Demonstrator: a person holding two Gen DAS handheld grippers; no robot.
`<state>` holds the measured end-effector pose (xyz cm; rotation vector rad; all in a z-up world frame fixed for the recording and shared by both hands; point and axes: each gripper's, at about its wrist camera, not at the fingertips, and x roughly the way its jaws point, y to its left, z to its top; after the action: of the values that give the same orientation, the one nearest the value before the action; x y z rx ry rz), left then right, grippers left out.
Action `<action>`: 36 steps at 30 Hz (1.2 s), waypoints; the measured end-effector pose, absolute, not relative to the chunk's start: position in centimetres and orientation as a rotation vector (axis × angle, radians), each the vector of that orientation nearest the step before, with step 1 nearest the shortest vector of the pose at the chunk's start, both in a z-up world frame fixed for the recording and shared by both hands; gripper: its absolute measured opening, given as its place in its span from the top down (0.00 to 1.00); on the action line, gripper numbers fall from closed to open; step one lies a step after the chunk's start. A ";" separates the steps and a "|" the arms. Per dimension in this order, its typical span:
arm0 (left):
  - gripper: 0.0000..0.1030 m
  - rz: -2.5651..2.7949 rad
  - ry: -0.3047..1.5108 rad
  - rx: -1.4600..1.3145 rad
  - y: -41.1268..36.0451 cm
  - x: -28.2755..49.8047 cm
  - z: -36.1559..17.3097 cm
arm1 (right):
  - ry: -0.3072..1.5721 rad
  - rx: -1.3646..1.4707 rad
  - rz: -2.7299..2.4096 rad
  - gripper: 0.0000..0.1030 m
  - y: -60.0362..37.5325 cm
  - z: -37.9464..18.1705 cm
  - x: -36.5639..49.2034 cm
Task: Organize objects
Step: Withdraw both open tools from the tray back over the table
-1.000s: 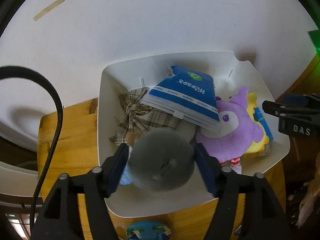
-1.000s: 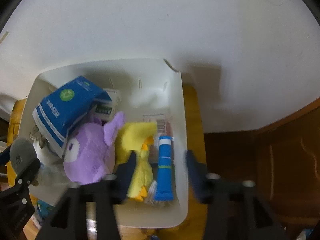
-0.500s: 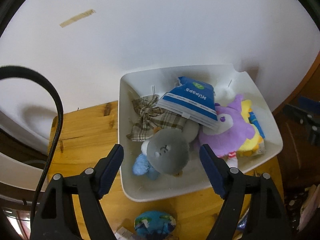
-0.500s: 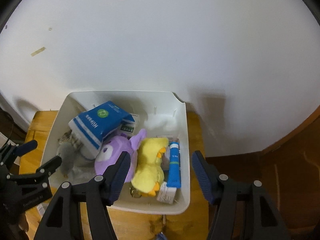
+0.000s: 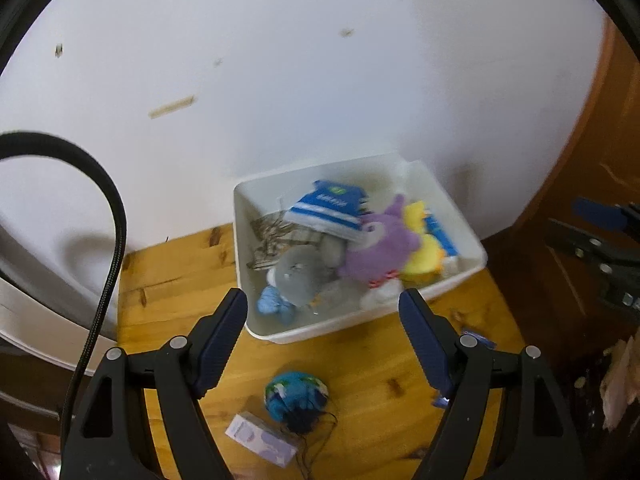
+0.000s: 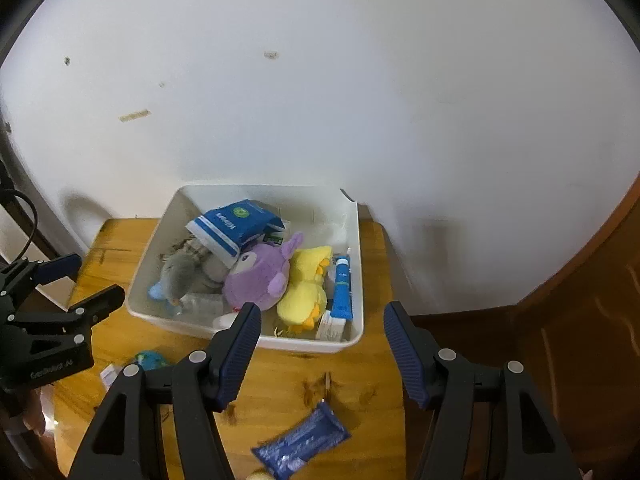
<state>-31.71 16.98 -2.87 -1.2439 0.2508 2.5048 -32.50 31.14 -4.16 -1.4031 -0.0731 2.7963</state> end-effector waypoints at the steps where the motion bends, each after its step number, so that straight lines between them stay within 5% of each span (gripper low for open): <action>1: 0.21 2.499 0.256 -1.220 17.2 -30.8 -2.2 | -0.070 -1.392 2.799 0.37 31.2 -3.7 -31.9; 17: 0.20 2.318 0.263 -1.051 20.5 -20.5 -0.5 | -0.071 -1.174 2.864 0.37 33.1 3.7 -22.8; 36: 0.20 2.240 0.225 -1.223 22.3 -16.4 -12.5 | 0.112 -1.244 2.810 0.36 36.4 -0.3 -20.1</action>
<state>-16.44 22.26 -12.49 -1.2233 0.2252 2.2399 -20.06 36.38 -0.33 -1.2437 0.1119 2.8098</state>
